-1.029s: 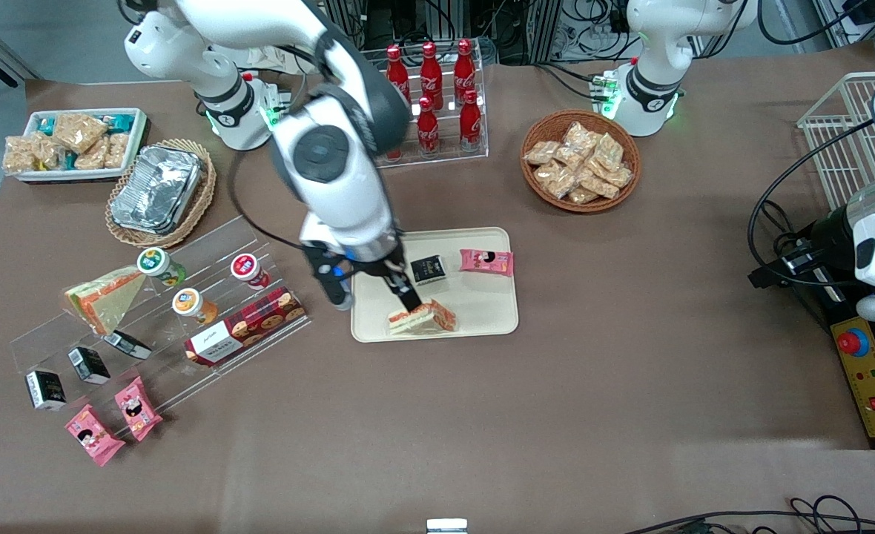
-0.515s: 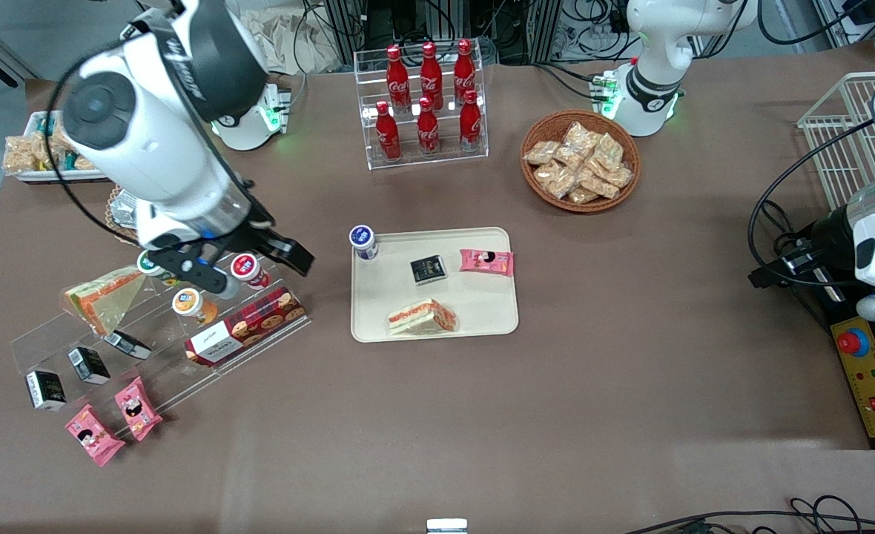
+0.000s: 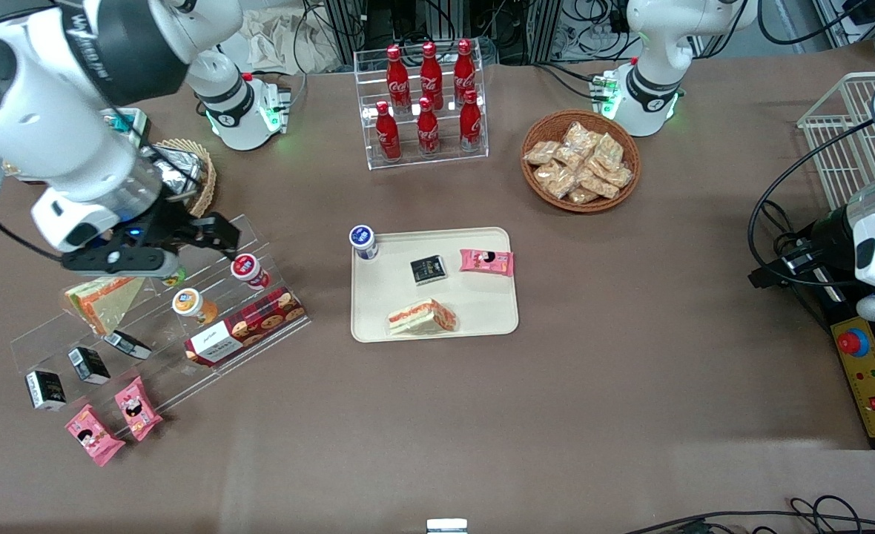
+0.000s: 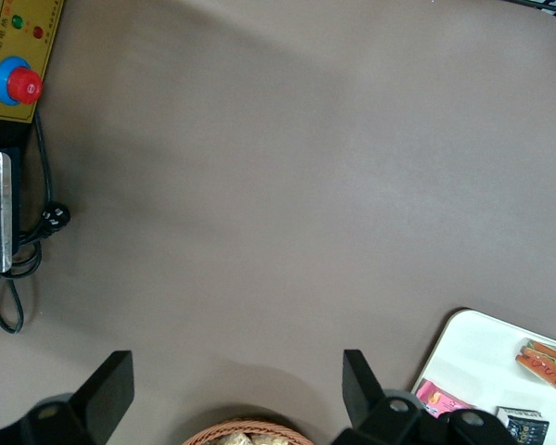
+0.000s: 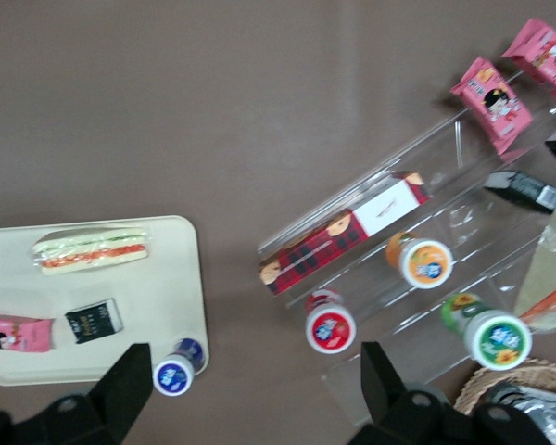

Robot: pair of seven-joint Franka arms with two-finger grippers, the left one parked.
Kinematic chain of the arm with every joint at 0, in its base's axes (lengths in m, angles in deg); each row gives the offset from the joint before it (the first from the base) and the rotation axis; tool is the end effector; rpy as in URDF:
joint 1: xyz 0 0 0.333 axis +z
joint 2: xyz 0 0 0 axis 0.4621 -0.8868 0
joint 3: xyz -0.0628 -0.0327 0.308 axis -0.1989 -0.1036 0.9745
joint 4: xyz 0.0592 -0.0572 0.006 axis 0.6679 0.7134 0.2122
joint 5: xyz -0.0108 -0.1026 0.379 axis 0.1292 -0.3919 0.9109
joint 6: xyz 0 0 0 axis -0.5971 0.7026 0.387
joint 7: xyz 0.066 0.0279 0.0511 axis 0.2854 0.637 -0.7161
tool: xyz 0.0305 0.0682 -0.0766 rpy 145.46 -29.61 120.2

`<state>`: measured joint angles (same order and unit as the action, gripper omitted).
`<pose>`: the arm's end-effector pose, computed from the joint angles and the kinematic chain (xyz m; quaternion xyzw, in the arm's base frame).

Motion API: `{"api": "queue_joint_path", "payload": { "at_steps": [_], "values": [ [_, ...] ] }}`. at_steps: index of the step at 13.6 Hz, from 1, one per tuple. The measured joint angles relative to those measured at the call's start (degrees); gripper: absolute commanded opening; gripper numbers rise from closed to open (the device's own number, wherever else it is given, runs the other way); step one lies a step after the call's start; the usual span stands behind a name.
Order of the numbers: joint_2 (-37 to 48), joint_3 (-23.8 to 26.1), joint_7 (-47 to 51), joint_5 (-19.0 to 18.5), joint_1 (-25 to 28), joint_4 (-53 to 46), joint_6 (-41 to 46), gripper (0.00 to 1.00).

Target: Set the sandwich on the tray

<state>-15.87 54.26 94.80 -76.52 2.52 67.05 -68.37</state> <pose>0.5644 0.1413 0.5890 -0.9991 0.0286 -0.0222 0.0238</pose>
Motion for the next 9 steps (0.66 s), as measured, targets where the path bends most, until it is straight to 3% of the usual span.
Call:
{"api": "queue_joint_path", "payload": {
  "at_steps": [5,9],
  "values": [
    [-0.08,4.14,-11.38,-0.14,-16.01,0.24,-0.29,1.00],
    [-0.07,4.68,-12.96,-1.84,-21.22,0.13,-1.14,1.00]
  ]
}}
